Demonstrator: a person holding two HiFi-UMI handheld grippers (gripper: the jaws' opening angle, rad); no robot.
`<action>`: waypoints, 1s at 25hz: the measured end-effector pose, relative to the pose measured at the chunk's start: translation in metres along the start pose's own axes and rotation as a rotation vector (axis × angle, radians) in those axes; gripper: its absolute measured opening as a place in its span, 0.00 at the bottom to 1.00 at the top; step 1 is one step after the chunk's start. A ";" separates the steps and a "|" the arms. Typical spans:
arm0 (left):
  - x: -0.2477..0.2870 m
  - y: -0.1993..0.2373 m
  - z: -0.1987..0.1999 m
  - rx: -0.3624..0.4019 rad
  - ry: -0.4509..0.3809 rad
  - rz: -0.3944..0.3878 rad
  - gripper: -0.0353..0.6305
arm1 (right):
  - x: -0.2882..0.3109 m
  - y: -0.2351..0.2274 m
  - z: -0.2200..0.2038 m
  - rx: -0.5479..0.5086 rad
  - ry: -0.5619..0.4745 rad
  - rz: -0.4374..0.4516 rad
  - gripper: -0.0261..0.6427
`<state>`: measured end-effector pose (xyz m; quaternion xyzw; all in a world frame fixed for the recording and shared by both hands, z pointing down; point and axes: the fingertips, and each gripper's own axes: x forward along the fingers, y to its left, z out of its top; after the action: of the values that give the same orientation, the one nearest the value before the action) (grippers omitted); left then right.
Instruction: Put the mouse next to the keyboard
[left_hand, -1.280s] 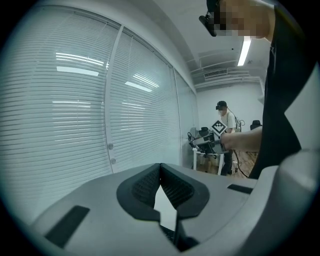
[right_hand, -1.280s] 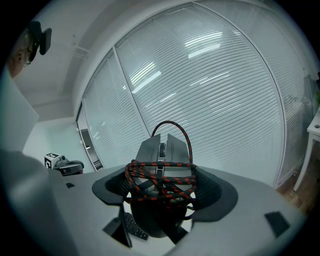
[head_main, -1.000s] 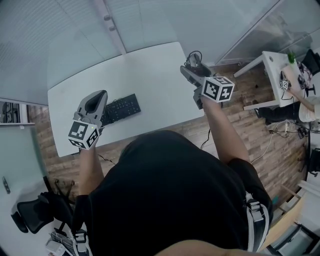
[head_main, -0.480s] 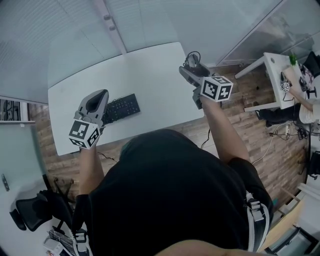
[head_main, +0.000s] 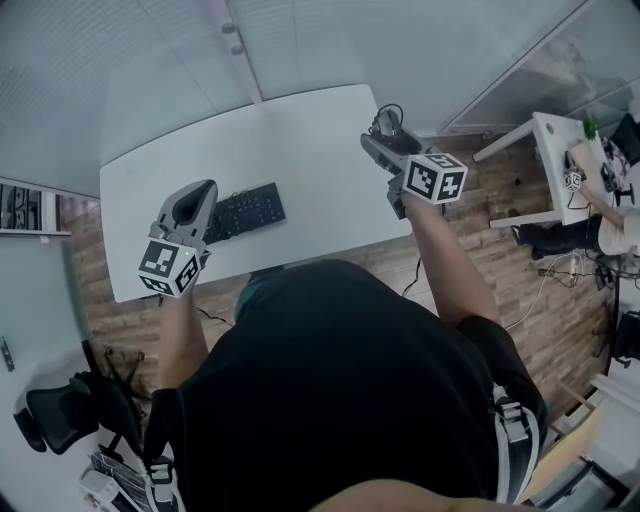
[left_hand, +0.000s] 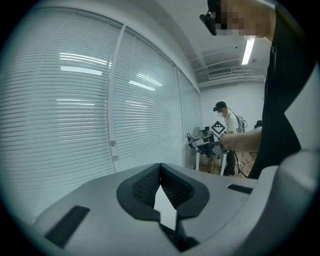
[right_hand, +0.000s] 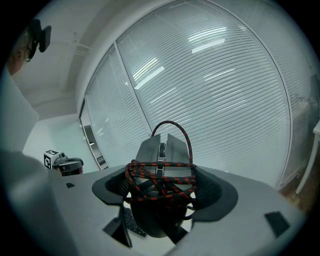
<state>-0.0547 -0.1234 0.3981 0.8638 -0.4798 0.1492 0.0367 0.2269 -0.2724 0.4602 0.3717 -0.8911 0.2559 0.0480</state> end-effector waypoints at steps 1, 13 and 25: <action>0.002 0.001 0.000 -0.001 -0.001 -0.001 0.09 | 0.000 -0.001 -0.001 0.001 0.002 -0.001 0.64; 0.004 0.015 -0.004 -0.010 -0.023 -0.018 0.09 | 0.008 0.001 -0.008 0.000 0.021 -0.029 0.64; -0.001 0.057 -0.017 -0.029 -0.029 -0.021 0.09 | 0.044 0.012 -0.021 0.006 0.059 -0.057 0.64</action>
<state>-0.1071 -0.1495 0.4090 0.8703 -0.4733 0.1293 0.0440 0.1849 -0.2835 0.4857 0.3892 -0.8777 0.2679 0.0803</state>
